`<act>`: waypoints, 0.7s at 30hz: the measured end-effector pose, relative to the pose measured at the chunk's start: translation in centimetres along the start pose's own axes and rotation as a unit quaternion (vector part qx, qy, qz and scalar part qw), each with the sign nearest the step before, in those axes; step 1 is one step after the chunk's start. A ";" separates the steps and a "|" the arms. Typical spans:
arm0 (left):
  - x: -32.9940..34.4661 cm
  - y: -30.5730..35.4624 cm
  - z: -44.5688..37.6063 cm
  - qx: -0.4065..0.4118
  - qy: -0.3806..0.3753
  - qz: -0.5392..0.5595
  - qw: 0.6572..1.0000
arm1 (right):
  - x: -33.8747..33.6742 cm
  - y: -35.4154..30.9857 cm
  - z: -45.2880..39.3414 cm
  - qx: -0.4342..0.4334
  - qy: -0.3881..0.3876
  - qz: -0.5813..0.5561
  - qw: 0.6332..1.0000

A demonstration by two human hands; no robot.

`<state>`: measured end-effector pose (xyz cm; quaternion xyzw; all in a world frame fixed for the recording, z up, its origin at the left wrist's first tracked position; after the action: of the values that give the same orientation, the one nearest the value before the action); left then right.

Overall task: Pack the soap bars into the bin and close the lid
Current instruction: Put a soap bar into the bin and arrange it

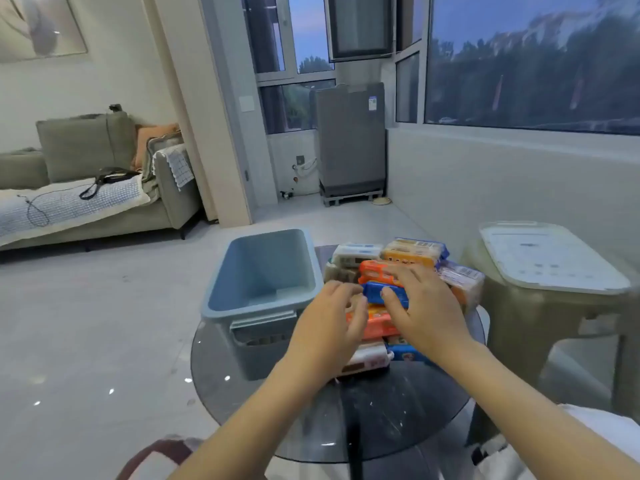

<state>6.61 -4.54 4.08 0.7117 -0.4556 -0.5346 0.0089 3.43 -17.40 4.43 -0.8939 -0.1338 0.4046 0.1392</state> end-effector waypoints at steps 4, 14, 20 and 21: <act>4.2 -1.9 -1.1 -0.027 -0.053 0.030 0.998 | 2.7 3.8 0.5 0.064 -0.045 -0.004 0.997; 10.6 -7.9 -2.6 -0.124 -0.093 0.043 0.987 | 6.8 9.0 2.7 0.178 -0.082 -0.027 0.980; 11.0 -9.0 -3.0 -0.176 -0.109 0.121 0.971 | 6.8 9.3 3.5 0.208 -0.052 -0.090 0.973; 11.0 -9.1 -2.8 -0.184 -0.108 0.137 0.967 | 6.8 9.4 3.7 0.215 -0.048 -0.104 0.970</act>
<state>14.73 -7.80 -7.48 0.5668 -0.4403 -0.6768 0.1638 6.12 -23.21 -5.91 -0.8034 -0.1423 0.4501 0.3629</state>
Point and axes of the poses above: each hand's wrist, its own z-axis away from the middle knuckle, its own x-axis out of the palm, y = z × x, the point moved 9 cm from there along -z, towards the middle knuckle, and after that the axes turned 3 degrees about -x, right-handed, at the moved point
